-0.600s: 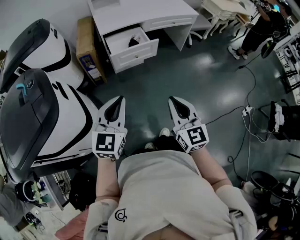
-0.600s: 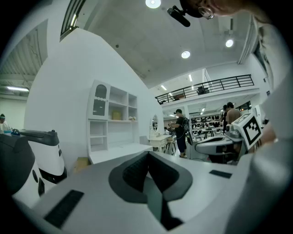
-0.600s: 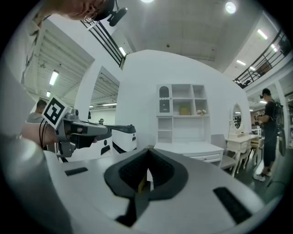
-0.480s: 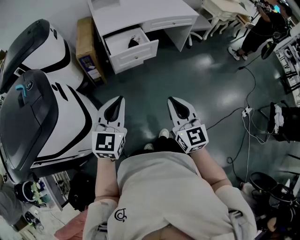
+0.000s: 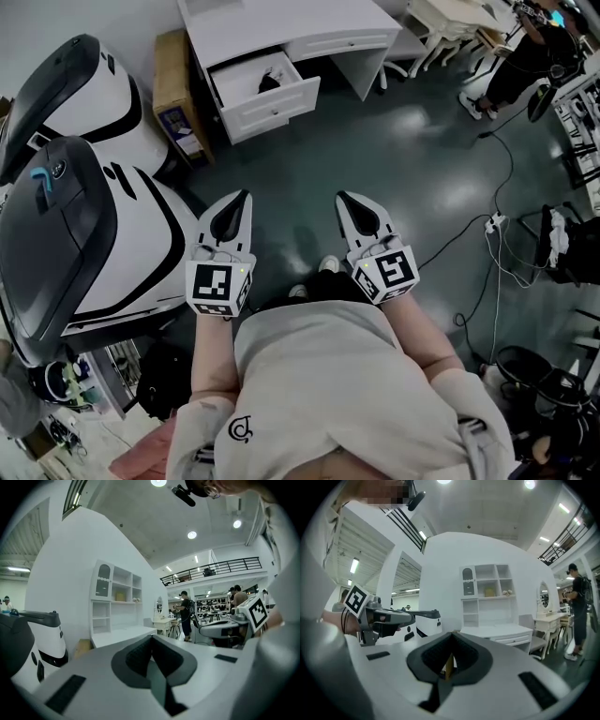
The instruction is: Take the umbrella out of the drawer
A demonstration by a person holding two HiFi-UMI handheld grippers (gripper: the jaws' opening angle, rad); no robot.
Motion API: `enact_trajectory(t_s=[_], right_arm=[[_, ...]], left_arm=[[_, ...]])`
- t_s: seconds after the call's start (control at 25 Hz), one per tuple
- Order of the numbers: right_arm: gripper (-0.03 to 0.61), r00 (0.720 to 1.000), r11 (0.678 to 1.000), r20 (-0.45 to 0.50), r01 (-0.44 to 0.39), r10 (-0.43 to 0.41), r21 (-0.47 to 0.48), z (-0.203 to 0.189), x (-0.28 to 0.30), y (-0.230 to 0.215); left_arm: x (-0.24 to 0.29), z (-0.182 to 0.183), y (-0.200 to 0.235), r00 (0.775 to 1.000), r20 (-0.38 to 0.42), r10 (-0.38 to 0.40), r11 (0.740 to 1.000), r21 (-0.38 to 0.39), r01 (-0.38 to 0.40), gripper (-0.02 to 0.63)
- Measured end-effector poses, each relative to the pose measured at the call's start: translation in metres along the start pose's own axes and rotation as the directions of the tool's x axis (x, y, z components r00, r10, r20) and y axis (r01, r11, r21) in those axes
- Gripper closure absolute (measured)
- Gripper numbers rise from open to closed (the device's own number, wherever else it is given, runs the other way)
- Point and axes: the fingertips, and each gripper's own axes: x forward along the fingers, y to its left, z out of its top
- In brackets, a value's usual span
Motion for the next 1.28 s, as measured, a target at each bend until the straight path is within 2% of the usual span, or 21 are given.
enact_trajectory(t_s=[0.28, 0.64, 0.92, 1.28], right_arm=[[0.572, 1.0, 1.0, -0.027, 0.007, -0.006, 0.023, -0.007, 0.013, -0.011], [0.572, 0.998, 0.998, -0.019, -0.057, 0.057, 0.017, -0.012, 0.062, -0.043], [0.572, 0.993, 0.993, -0.013, -0.117, 0.117, 0.01, -0.002, 0.139, -0.112], [0.572, 0.971, 0.97, -0.014, -0.24, 0.24, -0.028, 0.015, 0.249, -0.208]], left_arm=[[0.003, -0.004, 0.008, 1.0, -0.009, 0.022, 1.0, -0.021, -0.022, 0.601], [0.047, -0.007, 0.029, 0.997, -0.021, 0.076, 0.997, -0.023, -0.077, 0.602], [0.138, 0.002, 0.065, 0.987, -0.034, 0.155, 0.986, -0.056, -0.157, 0.602], [0.287, 0.026, 0.091, 0.982, -0.051, 0.181, 0.982, -0.053, -0.183, 0.601]])
